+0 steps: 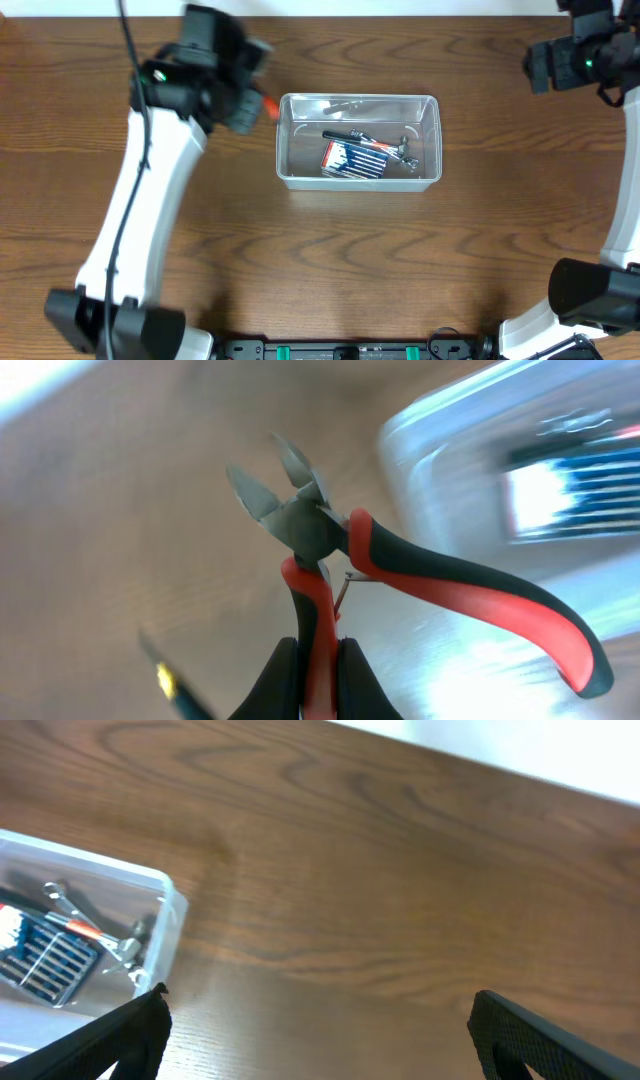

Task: Pack container
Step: 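Carry the red pliers into the container with the left gripper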

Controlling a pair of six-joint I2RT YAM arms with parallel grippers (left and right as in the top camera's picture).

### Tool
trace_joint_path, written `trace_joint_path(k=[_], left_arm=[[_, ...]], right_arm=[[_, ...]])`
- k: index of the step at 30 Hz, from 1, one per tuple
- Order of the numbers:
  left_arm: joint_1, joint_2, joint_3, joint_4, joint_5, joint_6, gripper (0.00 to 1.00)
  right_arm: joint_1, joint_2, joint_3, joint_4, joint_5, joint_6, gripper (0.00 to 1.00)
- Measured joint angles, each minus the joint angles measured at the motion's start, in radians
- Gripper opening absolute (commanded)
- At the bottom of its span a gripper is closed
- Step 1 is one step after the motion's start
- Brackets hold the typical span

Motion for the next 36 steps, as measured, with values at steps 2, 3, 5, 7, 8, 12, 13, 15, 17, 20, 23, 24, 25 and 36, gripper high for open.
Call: trace_joint_path(k=[2,3,5,7,8,12,13,15,17,20,23,24,25,36], left_arm=[[-0.079,-0.019,0.005,0.013,0.004,0.063,0.06],[-0.118,-0.014,0.005,0.021,0.003,0.100,0.06],[-0.169,0.021,0.005,0.048,0.002,0.154,0.06],[-0.217,0.088,0.005,0.089,0.002,0.195,0.06],[-0.231,0.117,0.005,0.104,0.002,0.208,0.06],[-0.264,0.269,0.002,0.145,0.002,0.223,0.06],[-0.264,0.304,0.000,0.150,0.002,0.218,0.06],[-0.261,0.360,-0.004,0.150,0.002,0.208,0.06],[-0.254,0.417,-0.007,0.145,0.002,0.199,0.06],[-0.245,0.473,-0.008,0.142,0.002,0.184,0.06],[-0.233,0.503,-0.008,0.142,0.002,0.174,0.06],[-0.229,0.507,-0.008,0.142,0.002,0.169,0.06],[-0.222,0.510,-0.008,0.142,0.002,0.163,0.06],[-0.171,0.511,-0.008,0.118,0.001,0.130,0.72]], right_arm=[[-0.013,0.000,0.000,-0.003,0.000,0.008,0.96],[-0.016,0.000,0.000,-0.004,0.000,0.011,0.96],[-0.018,0.000,0.000,-0.005,-0.001,0.017,0.95],[-0.017,0.000,0.000,-0.005,-0.002,0.021,0.95],[-0.017,0.000,0.000,-0.005,-0.002,0.024,0.95],[-0.017,0.000,0.000,-0.010,-0.003,0.025,0.95],[-0.017,0.000,0.000,-0.010,-0.004,0.025,0.95],[-0.017,0.000,0.000,-0.011,-0.005,0.025,0.95],[-0.017,0.000,0.000,-0.011,-0.005,0.025,0.95],[-0.017,0.000,0.000,-0.012,-0.006,0.025,0.94],[-0.017,0.000,0.000,-0.012,-0.006,0.025,0.95],[-0.017,0.000,0.000,-0.012,-0.006,0.025,0.95],[-0.017,0.000,0.000,-0.012,-0.006,0.025,0.95],[-0.017,0.000,0.000,-0.013,-0.006,0.027,0.95]])
